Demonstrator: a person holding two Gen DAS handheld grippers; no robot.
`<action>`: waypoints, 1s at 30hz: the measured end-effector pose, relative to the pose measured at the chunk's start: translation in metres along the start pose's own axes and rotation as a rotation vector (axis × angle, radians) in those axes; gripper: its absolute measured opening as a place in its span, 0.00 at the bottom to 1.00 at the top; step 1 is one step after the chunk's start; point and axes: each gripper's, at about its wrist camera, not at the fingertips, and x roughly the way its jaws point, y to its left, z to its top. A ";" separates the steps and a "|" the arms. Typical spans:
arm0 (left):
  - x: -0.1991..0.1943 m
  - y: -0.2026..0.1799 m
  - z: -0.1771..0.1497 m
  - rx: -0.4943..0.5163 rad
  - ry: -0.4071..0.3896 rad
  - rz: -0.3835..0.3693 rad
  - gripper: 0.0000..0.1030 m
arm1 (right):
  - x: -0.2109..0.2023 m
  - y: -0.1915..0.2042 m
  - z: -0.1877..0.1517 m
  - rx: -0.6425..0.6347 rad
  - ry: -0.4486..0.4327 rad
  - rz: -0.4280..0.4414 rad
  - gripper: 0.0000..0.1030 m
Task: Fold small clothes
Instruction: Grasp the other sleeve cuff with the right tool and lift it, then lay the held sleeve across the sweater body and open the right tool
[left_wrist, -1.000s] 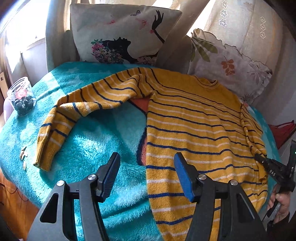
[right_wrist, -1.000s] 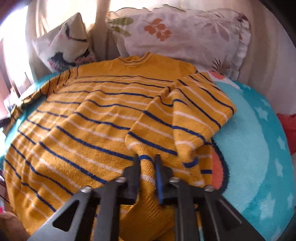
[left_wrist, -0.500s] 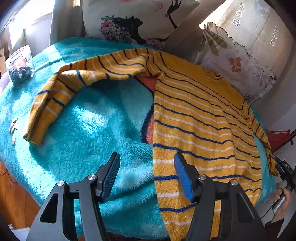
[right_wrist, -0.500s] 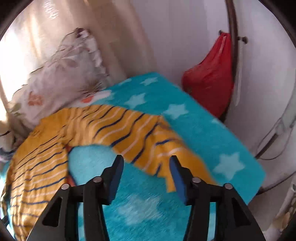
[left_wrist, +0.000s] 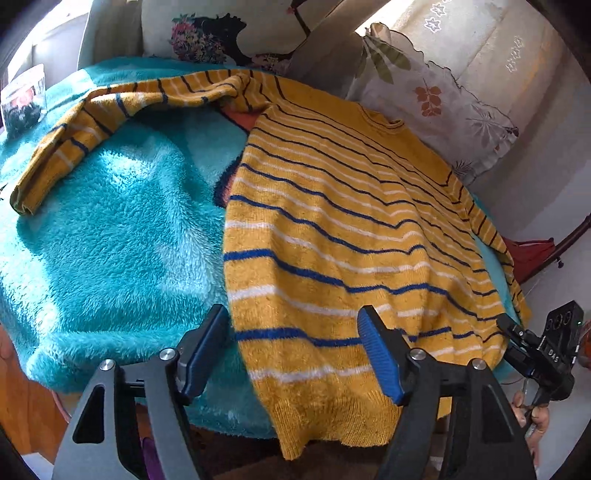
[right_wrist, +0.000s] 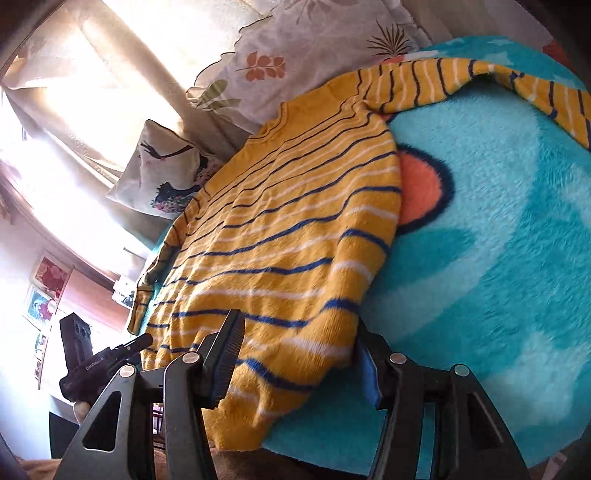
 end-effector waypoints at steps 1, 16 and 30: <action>0.000 -0.008 -0.004 0.038 -0.009 0.033 0.66 | 0.002 0.003 -0.003 -0.004 -0.007 0.012 0.59; -0.054 0.006 -0.029 0.093 -0.044 -0.023 0.09 | -0.064 0.027 -0.048 -0.130 -0.025 0.027 0.17; -0.072 0.051 0.011 -0.035 -0.171 0.027 0.45 | -0.119 -0.162 0.048 0.524 -0.408 -0.037 0.67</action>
